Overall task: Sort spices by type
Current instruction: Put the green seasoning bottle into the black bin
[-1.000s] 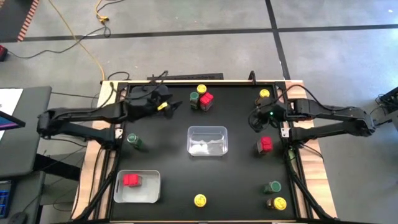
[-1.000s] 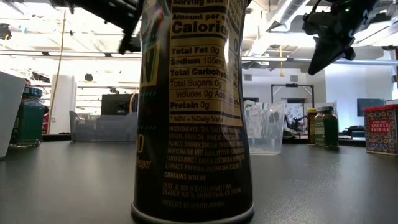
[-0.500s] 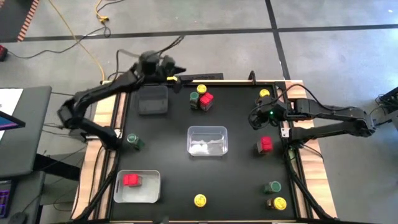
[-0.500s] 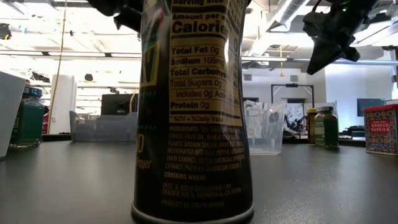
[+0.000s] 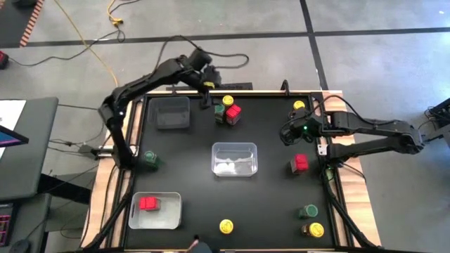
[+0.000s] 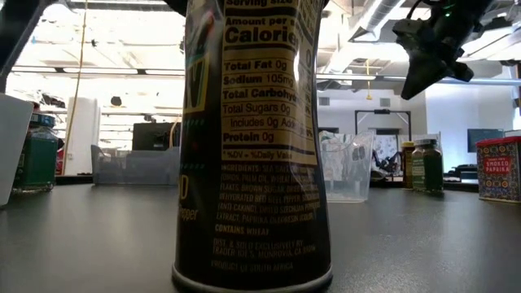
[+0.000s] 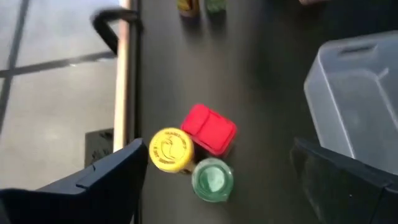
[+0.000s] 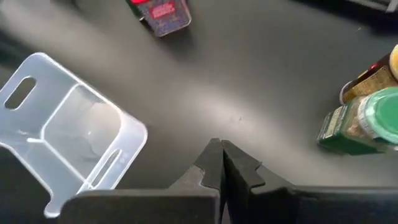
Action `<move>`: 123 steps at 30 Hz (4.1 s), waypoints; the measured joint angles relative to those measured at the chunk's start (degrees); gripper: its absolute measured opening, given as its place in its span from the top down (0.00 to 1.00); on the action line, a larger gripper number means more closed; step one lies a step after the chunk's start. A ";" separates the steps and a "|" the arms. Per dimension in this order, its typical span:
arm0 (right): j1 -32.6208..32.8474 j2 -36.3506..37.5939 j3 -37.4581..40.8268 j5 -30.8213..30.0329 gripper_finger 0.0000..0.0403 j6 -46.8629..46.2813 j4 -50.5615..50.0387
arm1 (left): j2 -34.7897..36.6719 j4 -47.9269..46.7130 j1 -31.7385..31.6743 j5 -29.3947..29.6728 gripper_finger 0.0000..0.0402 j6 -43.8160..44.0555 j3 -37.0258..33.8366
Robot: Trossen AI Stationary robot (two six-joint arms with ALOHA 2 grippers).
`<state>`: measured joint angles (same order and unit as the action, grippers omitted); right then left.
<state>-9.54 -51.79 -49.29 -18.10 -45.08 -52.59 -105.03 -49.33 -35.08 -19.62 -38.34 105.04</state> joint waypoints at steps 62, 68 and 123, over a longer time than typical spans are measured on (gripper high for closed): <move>2.10 -5.16 0.02 0.43 0.92 -0.11 1.41 | -16.98 -3.14 4.05 14.21 0.09 -3.08 -0.32; 2.10 -5.16 0.02 0.43 0.92 -0.11 1.52 | -16.96 -2.76 4.17 15.44 0.16 -3.17 -0.32; 2.05 -5.15 0.06 0.41 0.92 2.01 2.24 | -1.55 -38.87 -12.71 15.19 0.51 9.55 13.56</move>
<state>-7.49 -56.94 -49.23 -17.69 -43.07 -50.35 -106.58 -88.20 -47.79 -4.43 -28.79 118.60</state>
